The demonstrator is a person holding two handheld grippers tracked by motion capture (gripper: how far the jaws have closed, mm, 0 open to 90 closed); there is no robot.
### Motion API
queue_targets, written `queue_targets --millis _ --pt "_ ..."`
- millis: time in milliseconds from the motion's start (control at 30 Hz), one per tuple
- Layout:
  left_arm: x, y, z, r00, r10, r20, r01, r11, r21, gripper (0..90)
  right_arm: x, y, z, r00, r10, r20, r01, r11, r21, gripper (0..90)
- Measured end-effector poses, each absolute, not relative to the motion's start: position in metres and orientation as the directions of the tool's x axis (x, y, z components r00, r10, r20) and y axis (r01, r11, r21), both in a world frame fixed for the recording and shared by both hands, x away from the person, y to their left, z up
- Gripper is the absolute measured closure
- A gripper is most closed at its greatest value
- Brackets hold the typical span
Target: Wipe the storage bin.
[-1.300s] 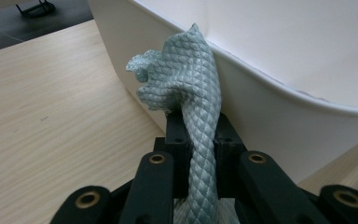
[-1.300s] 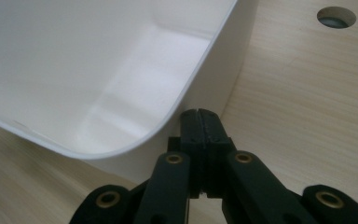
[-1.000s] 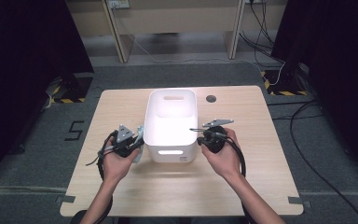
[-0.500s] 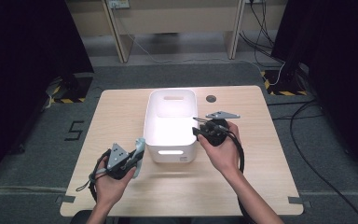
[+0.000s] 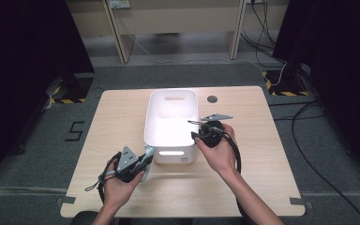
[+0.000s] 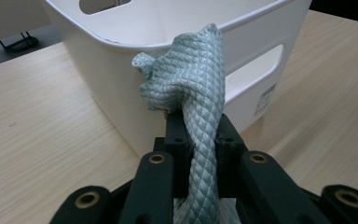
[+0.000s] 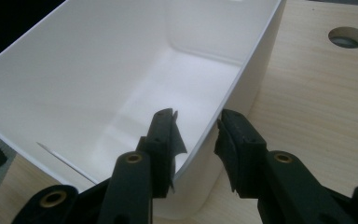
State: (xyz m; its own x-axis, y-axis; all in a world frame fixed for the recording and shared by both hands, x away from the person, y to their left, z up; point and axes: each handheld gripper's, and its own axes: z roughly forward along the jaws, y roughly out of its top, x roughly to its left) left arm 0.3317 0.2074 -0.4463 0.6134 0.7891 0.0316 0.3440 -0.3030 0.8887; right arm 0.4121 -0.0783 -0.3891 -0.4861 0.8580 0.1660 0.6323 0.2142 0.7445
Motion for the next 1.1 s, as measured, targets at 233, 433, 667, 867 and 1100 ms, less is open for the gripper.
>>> queue_targets --millis 233,433,667,867,1100 --pt "0.336 0.206 -0.449 0.609 0.793 0.002 0.375 -0.29 0.88 79.4 0.411 -0.076 -0.389 -0.492 0.859 0.144 0.623 0.232 0.747 67.6" --pt "0.338 0.204 -0.453 0.605 0.796 -0.011 0.388 -0.282 0.878 79.5 0.411 -0.077 -0.389 -0.495 0.856 0.146 0.619 0.23 0.751 67.7" --pt "0.34 0.204 -0.461 0.607 0.794 -0.017 0.408 -0.294 0.865 79.4 0.411 -0.077 -0.389 -0.499 0.853 0.152 0.618 0.227 0.752 67.7" --pt "0.341 0.203 -0.465 0.607 0.794 -0.023 0.416 -0.294 0.861 79.4 0.411 -0.078 -0.39 -0.499 0.853 0.153 0.619 0.226 0.752 67.7" --pt "0.343 0.2 -0.471 0.608 0.794 -0.023 0.434 -0.308 0.847 79.4 0.411 -0.078 -0.39 -0.498 0.853 0.154 0.619 0.225 0.753 67.6"
